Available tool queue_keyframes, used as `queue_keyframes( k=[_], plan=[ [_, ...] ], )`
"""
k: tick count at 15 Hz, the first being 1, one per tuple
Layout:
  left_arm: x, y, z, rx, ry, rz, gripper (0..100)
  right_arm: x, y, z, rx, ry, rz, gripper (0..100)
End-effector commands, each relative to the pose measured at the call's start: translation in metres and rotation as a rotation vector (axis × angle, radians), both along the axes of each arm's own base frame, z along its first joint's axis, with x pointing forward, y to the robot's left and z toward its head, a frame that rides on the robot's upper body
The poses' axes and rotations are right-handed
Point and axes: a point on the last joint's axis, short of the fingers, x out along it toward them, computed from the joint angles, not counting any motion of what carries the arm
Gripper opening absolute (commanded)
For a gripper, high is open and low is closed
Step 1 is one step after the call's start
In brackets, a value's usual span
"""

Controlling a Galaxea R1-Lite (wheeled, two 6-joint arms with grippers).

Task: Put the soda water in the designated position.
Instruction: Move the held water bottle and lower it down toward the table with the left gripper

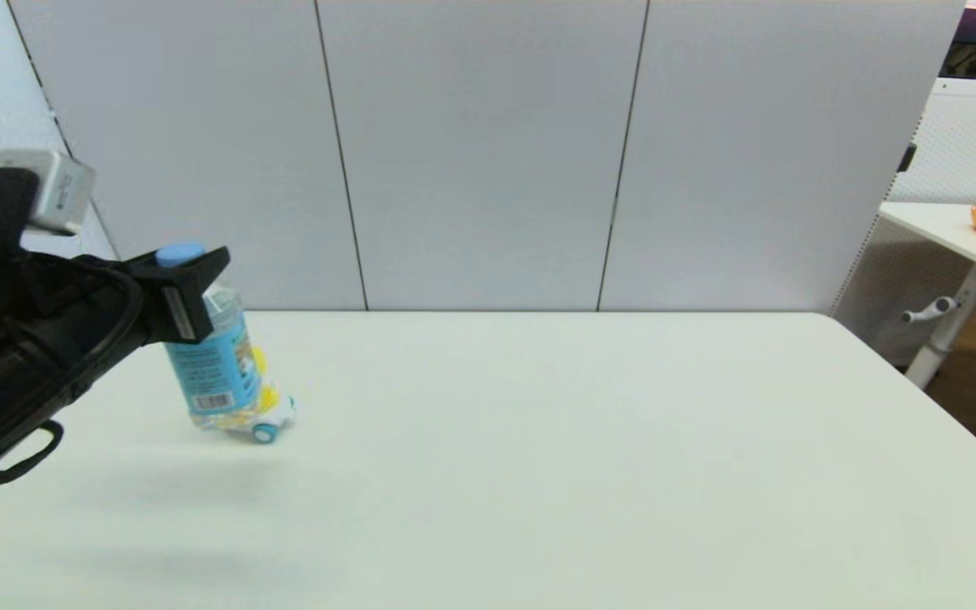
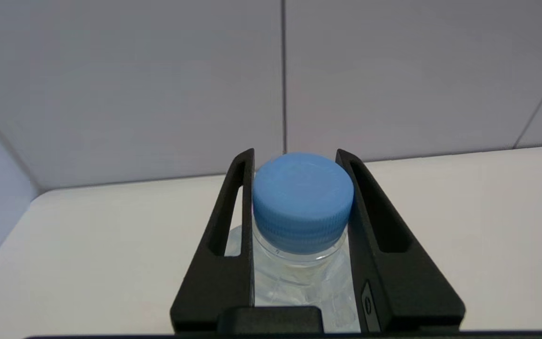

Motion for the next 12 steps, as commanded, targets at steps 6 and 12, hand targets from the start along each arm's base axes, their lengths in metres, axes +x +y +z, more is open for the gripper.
queue_keyframes(
  k=[6,12],
  plan=[
    [-0.045,0.025,-0.034,-0.001,0.056,0.07,0,0.0,0.0,0.0,0.0,0.002,0.0,100],
    [-0.038,0.023,-0.053,-0.005,0.097,0.071,0,0.0,0.0,0.0,0.0,0.002,0.0,100]
  ],
)
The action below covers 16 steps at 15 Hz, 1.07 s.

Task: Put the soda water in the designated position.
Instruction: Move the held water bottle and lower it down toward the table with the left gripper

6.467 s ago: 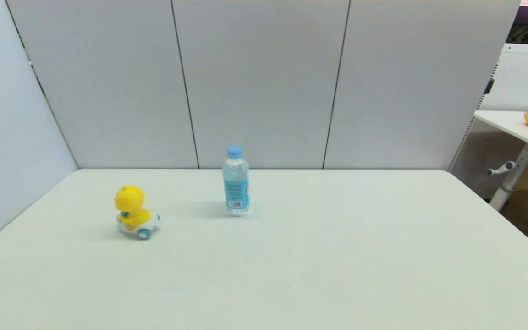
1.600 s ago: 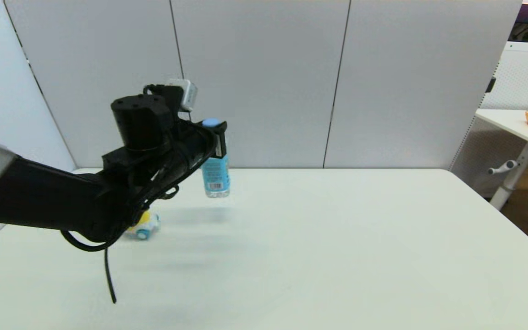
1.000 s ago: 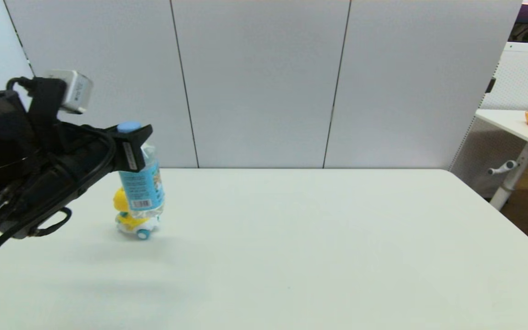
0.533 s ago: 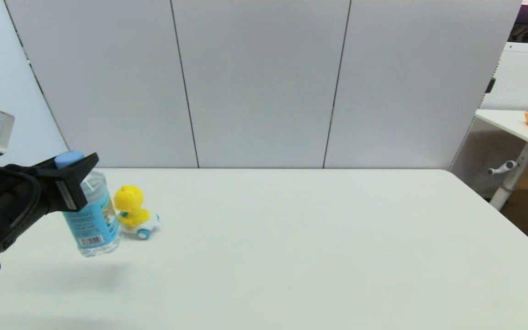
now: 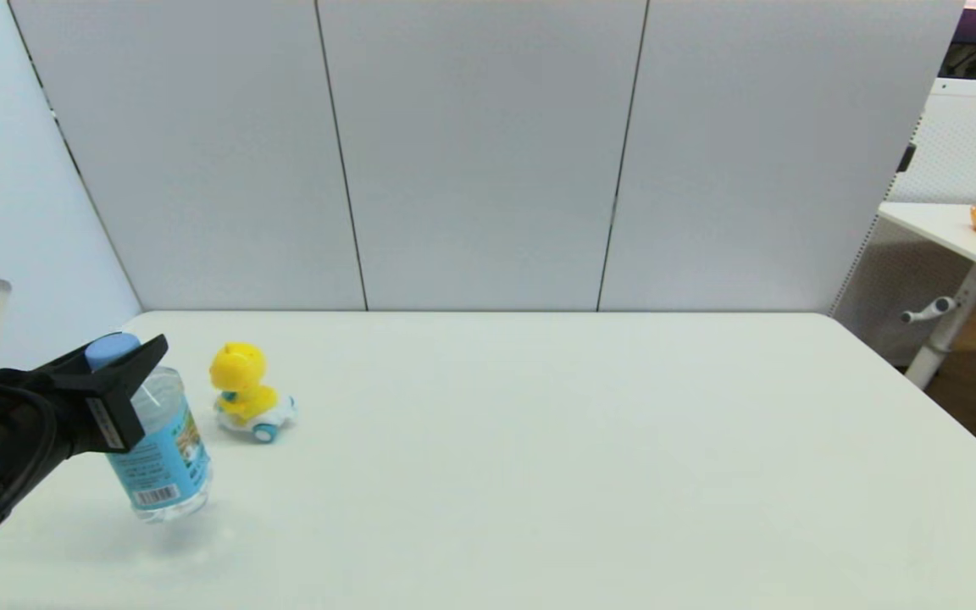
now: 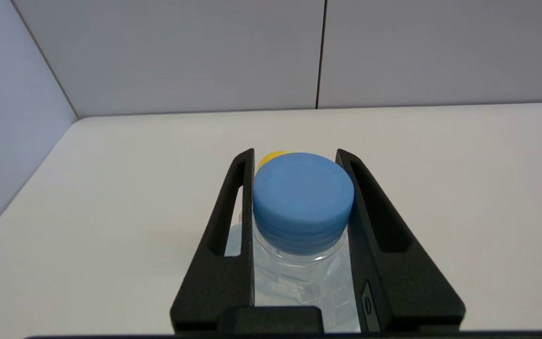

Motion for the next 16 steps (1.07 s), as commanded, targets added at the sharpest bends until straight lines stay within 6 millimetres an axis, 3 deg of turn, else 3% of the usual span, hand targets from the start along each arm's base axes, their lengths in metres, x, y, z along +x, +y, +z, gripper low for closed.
queue_keyframes(
  k=[1,9,16],
  plan=[
    [0.01,-0.003,-0.01,0.004,0.028,0.001,0,0.0,0.0,0.0,0.0,0.002,0.0,100],
    [0.032,-0.008,-0.02,-0.004,0.039,0.003,0,0.0,0.0,0.0,0.0,0.002,0.0,100],
    [0.047,0.001,-0.025,-0.01,0.024,0.063,0,0.0,0.0,0.0,0.0,0.0,0.0,100]
  ],
)
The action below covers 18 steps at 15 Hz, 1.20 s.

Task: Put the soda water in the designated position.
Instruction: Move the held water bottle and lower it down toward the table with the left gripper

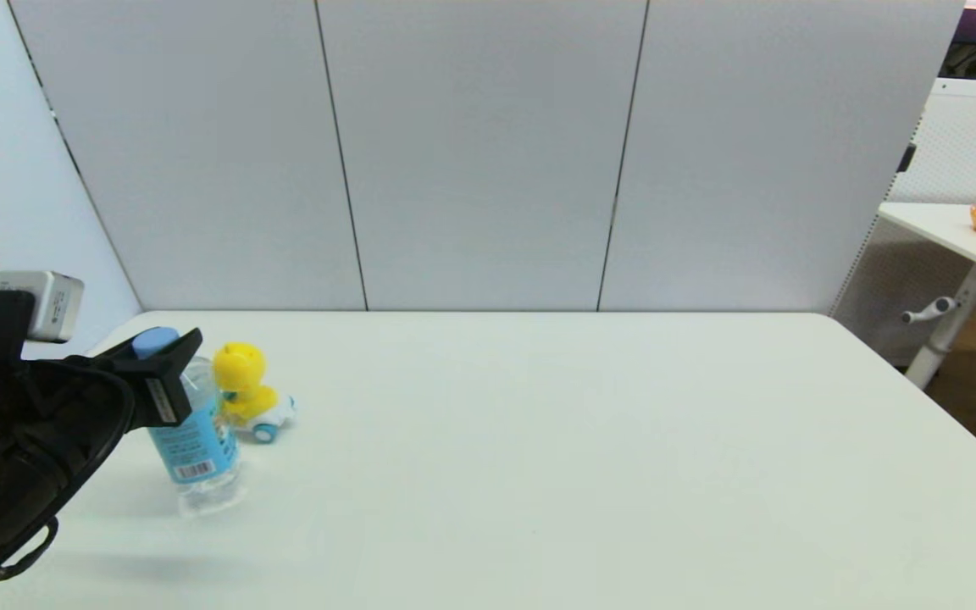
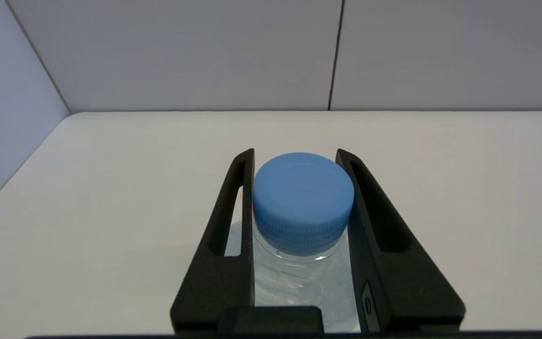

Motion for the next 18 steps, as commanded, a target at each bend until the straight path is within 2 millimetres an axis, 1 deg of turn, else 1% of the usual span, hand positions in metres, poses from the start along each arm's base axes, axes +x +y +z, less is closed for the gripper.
queue_keyframes(
  k=[1,6,9,12,18],
  plan=[
    [0.009,0.003,-0.006,0.002,0.011,0.026,0,0.0,0.0,0.0,0.0,0.001,0.0,100],
    [0.019,0.002,-0.007,0.006,0.012,0.029,0,0.0,0.0,0.0,0.0,0.001,0.0,100],
    [0.024,0.001,-0.011,0.011,0.03,0.028,0,0.0,0.0,0.0,0.0,0.001,0.0,100],
    [0.028,0.001,-0.009,0.009,0.021,0.029,0,0.0,0.0,0.0,0.0,0.001,0.0,100],
    [0.028,0.001,-0.007,0.007,0.012,0.029,0,0.0,0.0,0.0,0.0,0.001,0.0,100]
  ],
)
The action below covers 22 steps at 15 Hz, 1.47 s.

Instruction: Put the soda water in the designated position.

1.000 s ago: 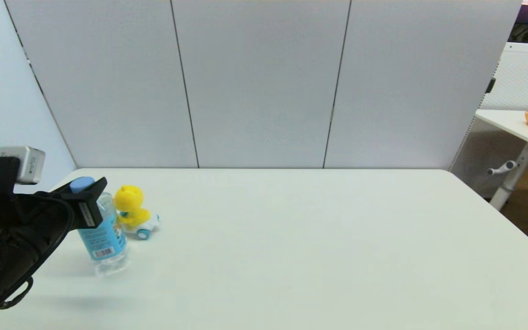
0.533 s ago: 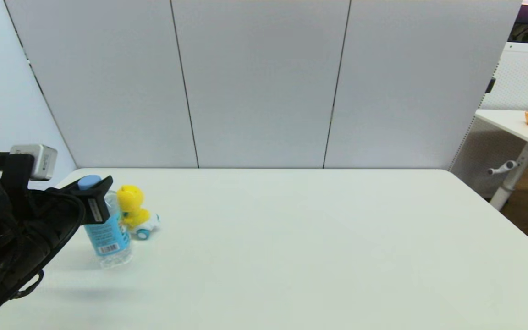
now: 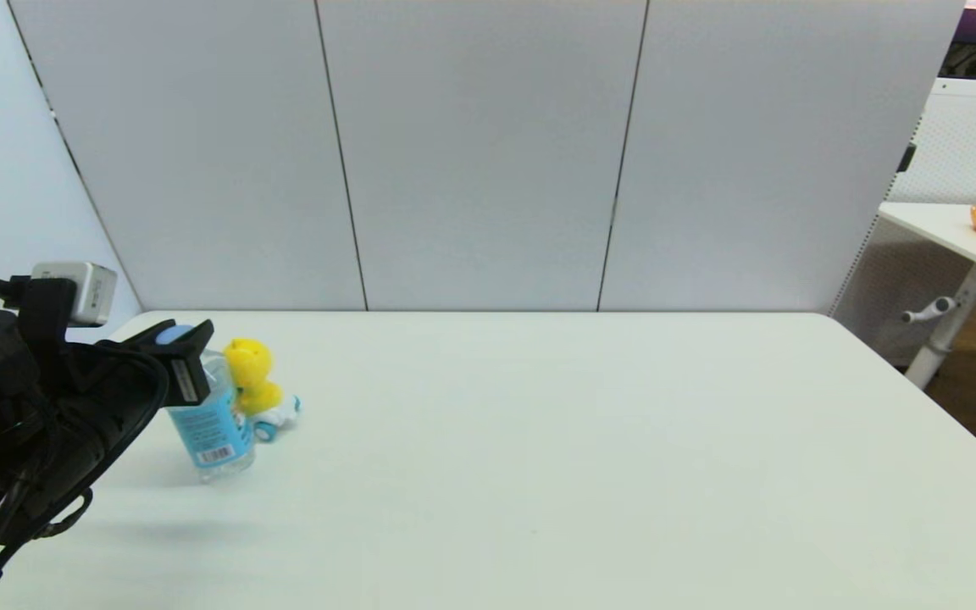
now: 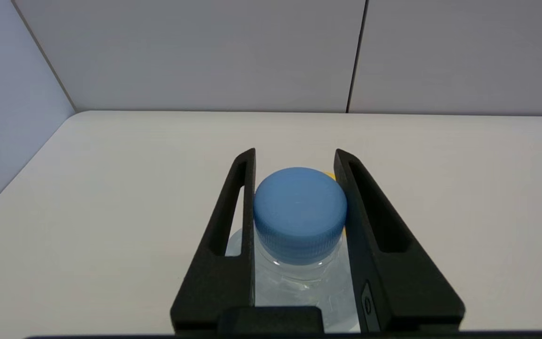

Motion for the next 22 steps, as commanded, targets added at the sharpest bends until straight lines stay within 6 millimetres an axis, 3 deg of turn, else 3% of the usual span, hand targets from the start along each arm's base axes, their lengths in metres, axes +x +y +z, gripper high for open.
queue_keyframes(
  k=[1,17,18,22],
  plan=[
    [0.0,0.0,0.0,-0.002,-0.003,0.001,0,0.0,0.0,0.0,0.0,0.001,0.0,100],
    [-0.017,0.002,0.017,0.0,-0.077,-0.009,0,0.0,0.0,0.0,0.0,0.001,0.0,100],
    [-0.017,0.003,0.018,0.002,-0.077,-0.009,100,0.0,0.0,0.0,0.0,0.001,0.0,100],
    [-0.019,0.003,0.019,-0.001,-0.082,-0.008,100,0.0,0.0,0.0,0.0,0.001,0.0,100]
  ],
)
